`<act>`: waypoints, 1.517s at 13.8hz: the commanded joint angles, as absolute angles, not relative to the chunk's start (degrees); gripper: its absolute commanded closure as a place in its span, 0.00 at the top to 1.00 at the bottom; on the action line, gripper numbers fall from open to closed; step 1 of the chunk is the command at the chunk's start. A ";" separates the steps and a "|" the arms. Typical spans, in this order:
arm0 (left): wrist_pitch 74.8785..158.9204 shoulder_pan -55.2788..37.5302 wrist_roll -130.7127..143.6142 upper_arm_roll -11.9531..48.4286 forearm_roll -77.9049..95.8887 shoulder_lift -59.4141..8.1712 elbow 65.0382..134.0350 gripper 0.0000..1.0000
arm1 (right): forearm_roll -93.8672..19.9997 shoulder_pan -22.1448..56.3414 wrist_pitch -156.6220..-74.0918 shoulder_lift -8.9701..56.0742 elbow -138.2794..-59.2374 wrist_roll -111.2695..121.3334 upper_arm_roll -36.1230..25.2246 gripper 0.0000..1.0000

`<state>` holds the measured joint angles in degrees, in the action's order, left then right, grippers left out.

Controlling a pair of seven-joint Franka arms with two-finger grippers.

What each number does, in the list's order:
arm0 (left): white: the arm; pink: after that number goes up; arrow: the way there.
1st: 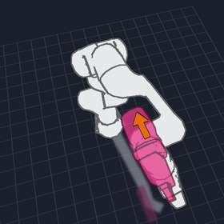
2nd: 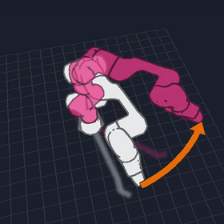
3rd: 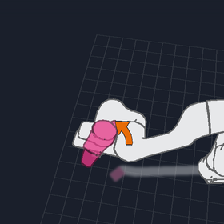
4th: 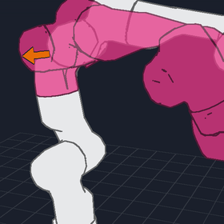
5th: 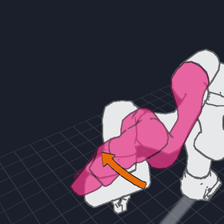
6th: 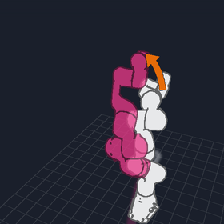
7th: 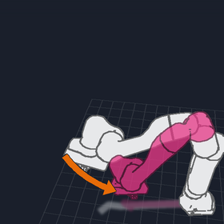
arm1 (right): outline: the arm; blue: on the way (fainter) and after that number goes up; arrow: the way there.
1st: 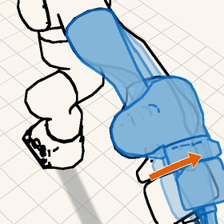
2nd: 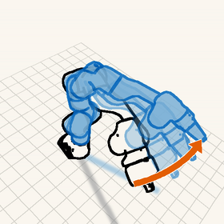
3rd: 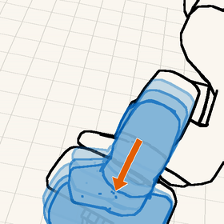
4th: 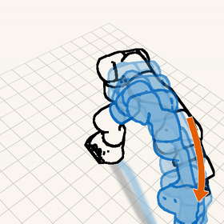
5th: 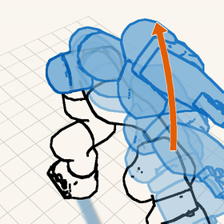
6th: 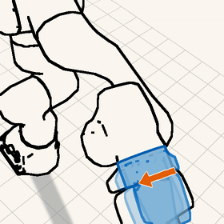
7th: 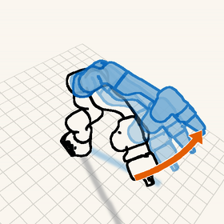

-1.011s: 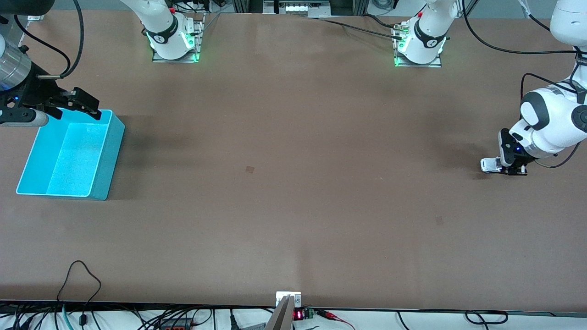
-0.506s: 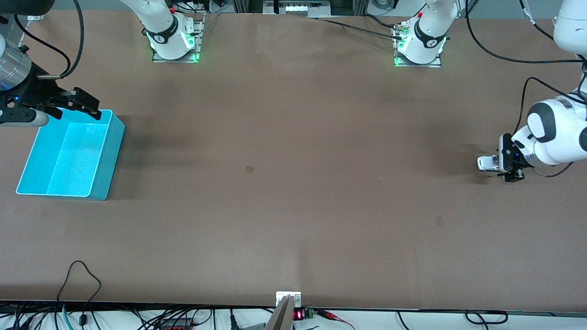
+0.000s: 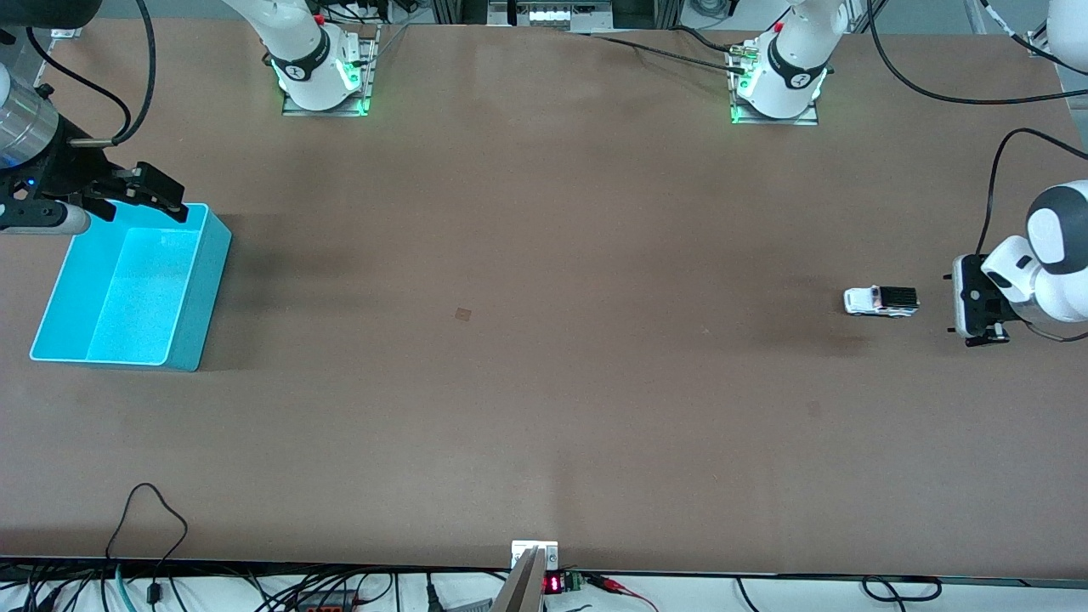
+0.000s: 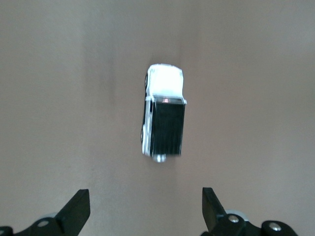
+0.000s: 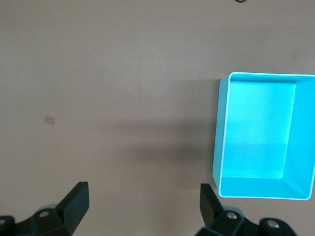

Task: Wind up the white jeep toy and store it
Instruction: 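Open the left gripper to release the jeep and lift away, then hold the left gripper raised while the jeep rolls toward the bin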

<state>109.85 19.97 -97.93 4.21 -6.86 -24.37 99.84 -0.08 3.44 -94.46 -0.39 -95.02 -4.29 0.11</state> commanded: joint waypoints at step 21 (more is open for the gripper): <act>100.71 2.47 1.31 4.84 -5.36 2.80 104.40 1.00 | -0.09 3.60 -93.69 -0.62 -94.57 -5.10 0.18 1.00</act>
